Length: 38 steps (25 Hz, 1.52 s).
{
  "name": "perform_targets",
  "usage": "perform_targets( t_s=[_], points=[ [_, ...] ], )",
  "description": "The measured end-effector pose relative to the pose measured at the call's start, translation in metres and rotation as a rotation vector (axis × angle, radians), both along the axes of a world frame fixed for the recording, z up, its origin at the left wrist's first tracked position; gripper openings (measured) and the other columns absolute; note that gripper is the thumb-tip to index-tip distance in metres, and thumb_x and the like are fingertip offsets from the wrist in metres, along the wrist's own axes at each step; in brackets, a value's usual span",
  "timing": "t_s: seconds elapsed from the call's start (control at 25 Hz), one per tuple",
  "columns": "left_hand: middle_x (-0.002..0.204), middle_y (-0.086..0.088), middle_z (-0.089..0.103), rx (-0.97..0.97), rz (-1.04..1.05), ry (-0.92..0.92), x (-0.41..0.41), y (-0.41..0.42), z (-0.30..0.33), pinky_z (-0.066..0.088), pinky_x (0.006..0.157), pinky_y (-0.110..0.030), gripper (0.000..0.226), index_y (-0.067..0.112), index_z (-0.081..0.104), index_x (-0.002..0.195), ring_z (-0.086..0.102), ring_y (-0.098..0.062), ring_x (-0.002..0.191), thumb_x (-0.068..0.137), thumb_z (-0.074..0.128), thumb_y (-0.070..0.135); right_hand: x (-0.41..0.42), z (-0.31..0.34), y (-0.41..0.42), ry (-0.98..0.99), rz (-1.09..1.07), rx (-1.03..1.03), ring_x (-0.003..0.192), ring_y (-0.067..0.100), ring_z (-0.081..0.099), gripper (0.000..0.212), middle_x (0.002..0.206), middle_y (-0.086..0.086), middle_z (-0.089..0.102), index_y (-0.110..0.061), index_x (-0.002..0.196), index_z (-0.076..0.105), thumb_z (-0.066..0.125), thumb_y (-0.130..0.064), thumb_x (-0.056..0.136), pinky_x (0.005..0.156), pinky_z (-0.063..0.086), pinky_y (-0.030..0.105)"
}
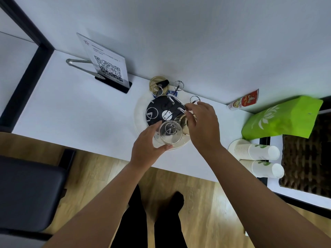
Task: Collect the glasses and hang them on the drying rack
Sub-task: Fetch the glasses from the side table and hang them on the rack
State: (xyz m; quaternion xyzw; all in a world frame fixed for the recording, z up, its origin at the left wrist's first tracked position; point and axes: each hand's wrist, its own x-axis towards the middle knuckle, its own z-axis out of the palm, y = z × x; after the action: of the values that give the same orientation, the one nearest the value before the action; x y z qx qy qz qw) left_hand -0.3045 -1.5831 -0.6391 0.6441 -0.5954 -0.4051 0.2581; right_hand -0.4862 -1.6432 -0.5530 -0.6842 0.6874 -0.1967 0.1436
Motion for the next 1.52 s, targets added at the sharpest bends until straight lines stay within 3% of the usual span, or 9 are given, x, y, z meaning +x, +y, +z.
perform_targets(
  t_s=[0.12,0.48,0.6,0.84,1.08,1.2,1.36,1.52],
  points=[
    [0.144,0.014,0.061,0.018,0.048,0.044,-0.002,-0.001,0.000,0.049,0.100,-0.027,0.085,0.032,0.049,0.149,0.056,-0.008,0.126,0.076,0.088,0.051,0.001,0.001,-0.002,0.035,0.022,0.016,0.120,0.030,0.060,0.026,0.114,0.007,0.076,-0.011,0.123,0.074,0.057,-0.017,0.104,0.101,0.047,0.046],
    [0.145,0.017,0.058,0.012,0.053,0.025,-0.010,-0.001,-0.002,0.037,0.095,-0.013,0.089,0.033,0.046,0.150,0.053,-0.005,0.131,0.074,0.087,0.054,-0.001,0.002,-0.004,0.031,0.021,0.003,0.118,0.026,0.060,0.026,0.112,0.005,0.076,-0.013,0.123,0.074,0.058,-0.018,0.104,0.100,0.043,0.040],
    [0.149,0.014,0.056,0.031,0.051,-0.016,-0.013,0.000,-0.003,0.043,0.103,-0.024,0.095,0.034,0.043,0.152,0.052,-0.010,0.136,0.072,0.086,0.060,-0.004,0.002,-0.006,0.053,0.040,-0.007,0.118,0.028,0.060,0.025,0.110,0.006,0.076,-0.013,0.123,0.074,0.059,-0.017,0.103,0.100,0.043,0.043],
    [0.155,0.008,0.053,0.038,-0.011,-0.145,-0.002,0.003,0.000,0.043,0.104,-0.030,0.109,0.029,0.039,0.157,0.050,-0.015,0.141,0.066,0.086,0.068,-0.010,0.000,-0.011,0.113,0.099,-0.041,0.115,0.033,0.064,0.024,0.100,0.007,0.078,-0.013,0.121,0.074,0.057,-0.017,0.103,0.099,0.049,0.050],
    [0.151,0.015,0.054,0.066,0.070,-0.075,0.037,0.010,-0.001,0.049,0.111,-0.041,0.096,0.036,0.046,0.151,0.051,-0.010,0.137,0.069,0.086,0.066,-0.011,-0.002,-0.015,0.137,0.113,-0.112,0.110,0.035,0.066,0.024,0.098,0.007,0.078,-0.012,0.117,0.076,0.058,-0.016,0.102,0.096,0.046,0.044],
    [0.147,0.016,0.056,0.052,0.097,-0.021,0.046,0.001,0.006,0.047,0.109,-0.034,0.092,0.038,0.046,0.151,0.053,-0.007,0.132,0.072,0.088,0.057,-0.012,-0.004,-0.018,0.143,0.115,-0.144,0.107,0.034,0.066,0.023,0.094,0.006,0.078,-0.011,0.115,0.077,0.060,-0.015,0.099,0.094,0.041,0.038],
    [0.149,0.019,0.055,0.008,0.010,-0.013,0.036,-0.010,0.010,0.046,0.108,-0.029,0.084,0.039,0.044,0.153,0.052,-0.001,0.133,0.081,0.084,0.051,-0.013,-0.002,-0.022,0.124,0.108,-0.129,0.109,0.035,0.065,0.021,0.093,0.005,0.077,-0.012,0.114,0.077,0.066,-0.009,0.097,0.093,0.049,0.045],
    [0.148,0.017,0.058,0.004,-0.023,-0.050,0.024,-0.009,0.009,0.041,0.108,-0.025,0.077,0.037,0.045,0.154,0.051,-0.004,0.136,0.086,0.080,0.047,-0.013,0.001,-0.022,0.090,0.105,-0.082,0.114,0.031,0.062,0.030,0.106,0.003,0.077,-0.013,0.126,0.073,0.064,-0.011,0.097,0.096,0.047,0.043]
  ],
)
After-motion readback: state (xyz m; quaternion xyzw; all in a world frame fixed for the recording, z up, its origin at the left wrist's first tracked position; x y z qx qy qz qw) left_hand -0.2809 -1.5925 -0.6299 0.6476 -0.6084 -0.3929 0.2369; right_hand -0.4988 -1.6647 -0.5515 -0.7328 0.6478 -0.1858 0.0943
